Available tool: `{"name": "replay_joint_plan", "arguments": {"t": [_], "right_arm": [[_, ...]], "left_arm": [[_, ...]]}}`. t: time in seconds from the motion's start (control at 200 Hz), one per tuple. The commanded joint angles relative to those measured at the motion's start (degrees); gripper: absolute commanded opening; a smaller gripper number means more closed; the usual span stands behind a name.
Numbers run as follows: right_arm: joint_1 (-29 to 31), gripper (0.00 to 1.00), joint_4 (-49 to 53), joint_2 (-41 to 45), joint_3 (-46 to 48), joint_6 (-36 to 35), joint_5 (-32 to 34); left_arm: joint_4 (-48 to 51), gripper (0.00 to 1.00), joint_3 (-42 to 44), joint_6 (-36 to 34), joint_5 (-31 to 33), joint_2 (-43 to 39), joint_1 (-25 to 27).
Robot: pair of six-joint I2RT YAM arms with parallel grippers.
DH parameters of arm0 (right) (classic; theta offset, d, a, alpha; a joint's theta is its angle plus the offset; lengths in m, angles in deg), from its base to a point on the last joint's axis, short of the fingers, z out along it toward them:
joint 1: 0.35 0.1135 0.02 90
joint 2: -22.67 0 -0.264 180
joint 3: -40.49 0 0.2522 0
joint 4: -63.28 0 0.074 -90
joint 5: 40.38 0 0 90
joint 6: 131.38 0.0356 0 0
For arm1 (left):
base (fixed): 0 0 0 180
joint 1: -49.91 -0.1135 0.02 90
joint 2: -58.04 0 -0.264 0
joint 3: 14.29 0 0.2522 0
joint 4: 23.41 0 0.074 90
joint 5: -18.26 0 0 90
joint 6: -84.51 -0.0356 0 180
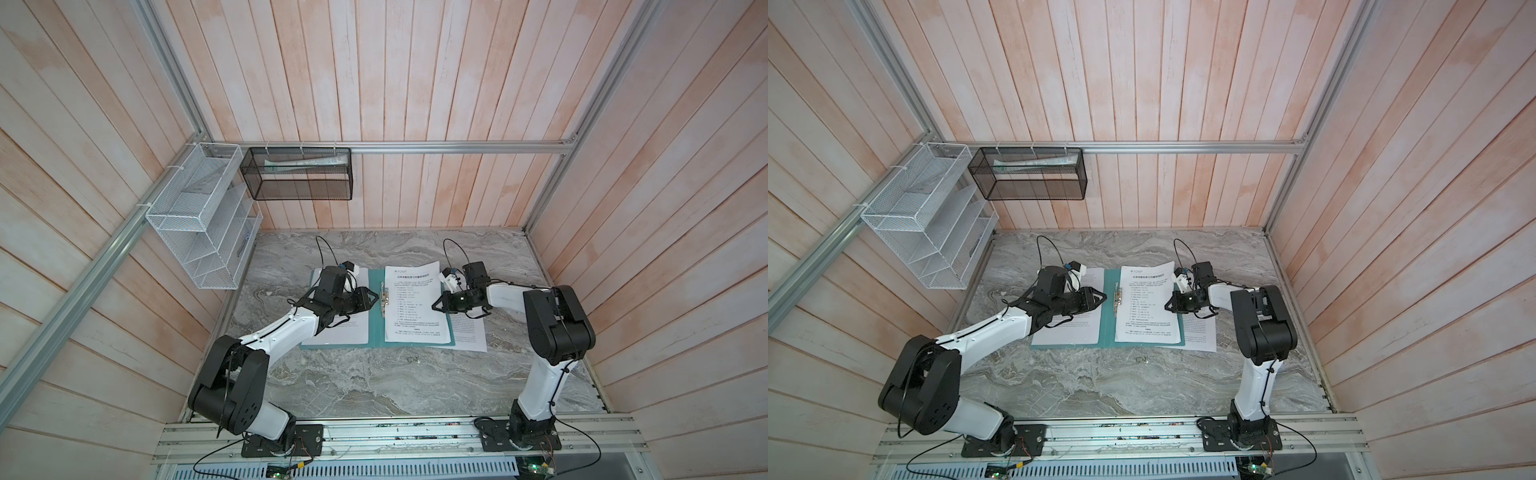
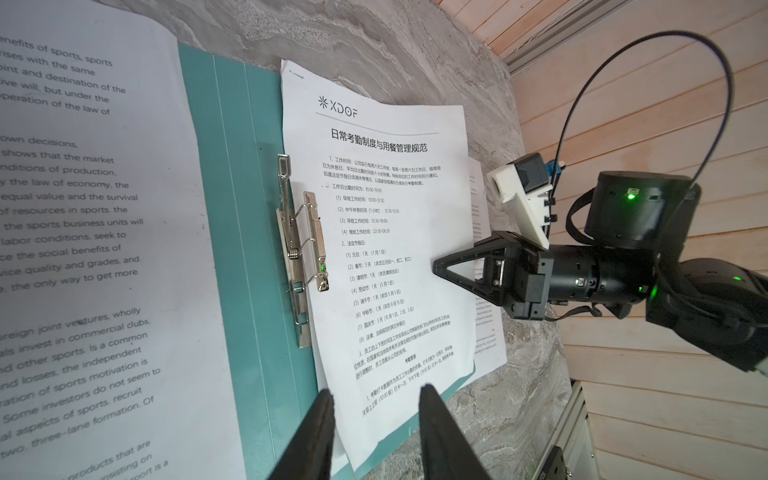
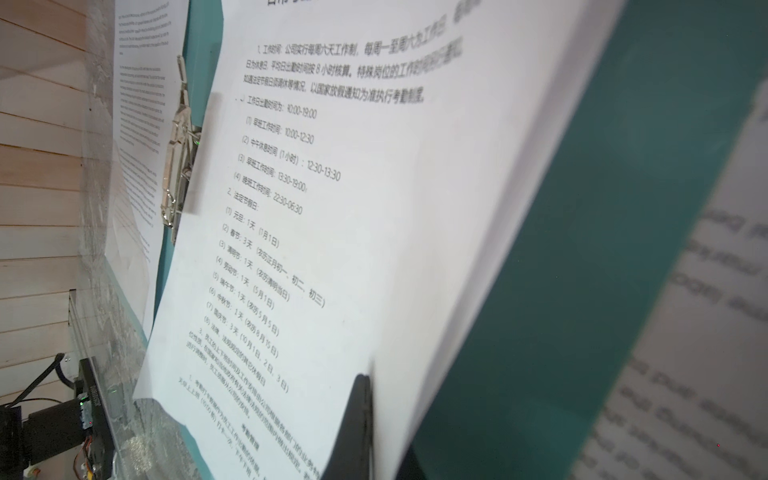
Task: Put the files into the folder
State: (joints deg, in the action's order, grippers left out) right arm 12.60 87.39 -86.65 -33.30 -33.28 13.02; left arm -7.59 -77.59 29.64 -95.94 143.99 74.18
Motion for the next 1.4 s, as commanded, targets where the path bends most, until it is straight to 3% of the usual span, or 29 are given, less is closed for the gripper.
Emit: {"name": "replay_joint_plan", "arguments": {"t": [0.0, 0.125, 0.32, 0.955, 1.065, 1.135, 1.19, 1.291, 1.396], "right_arm": [[0.3, 0.12, 2.5, -1.1, -2.1, -0.7, 1.3], [0.6, 0.38, 2.5, -0.7, -2.5, -0.1, 1.8], [1.3, 0.60, 4.6, 0.1, -4.4, 0.2, 4.0], [3.4, 0.65, 10.9, 2.1, -7.7, 1.2, 15.0], [3.5, 0.72, 15.0, 3.4, -9.5, 1.0, 21.2], [3.4, 0.90, 16.7, 6.3, -9.2, 0.4, 27.1], [3.3, 0.97, 15.8, 9.5, -7.5, 0.2, 31.7], [1.1, 0.98, 13.1, 14.9, -3.9, 1.5, 36.3], [-3.7, 0.98, 9.9, 19.5, 0.4, 5.5, 35.1]], "left_arm": [[-1.3, 0.37, 1.0, -0.8, -0.8, 0.7, 0.5], [-1.3, 0.37, 0.8, -0.8, -0.9, 1.2, 0.8], [-1.3, 0.37, 0.7, -0.9, -0.7, 1.2, 1.2], [-1.5, 0.37, 1.3, -1.1, -0.8, 1.1, 1.5], [-1.2, 0.37, 1.2, -1.5, -0.3, 0.9, 1.7], [-0.8, 0.37, 0.9, -1.9, 0.9, 0.7, 2.1], [0.0, 0.38, 0.2, -2.4, 2.5, 0.4, 3.0], [1.5, 0.38, -3.4, -3.3, 5.7, 1.3, 5.7], [1.4, 0.38, -9.3, -3.5, 6.1, 5.0, 9.1]]}}
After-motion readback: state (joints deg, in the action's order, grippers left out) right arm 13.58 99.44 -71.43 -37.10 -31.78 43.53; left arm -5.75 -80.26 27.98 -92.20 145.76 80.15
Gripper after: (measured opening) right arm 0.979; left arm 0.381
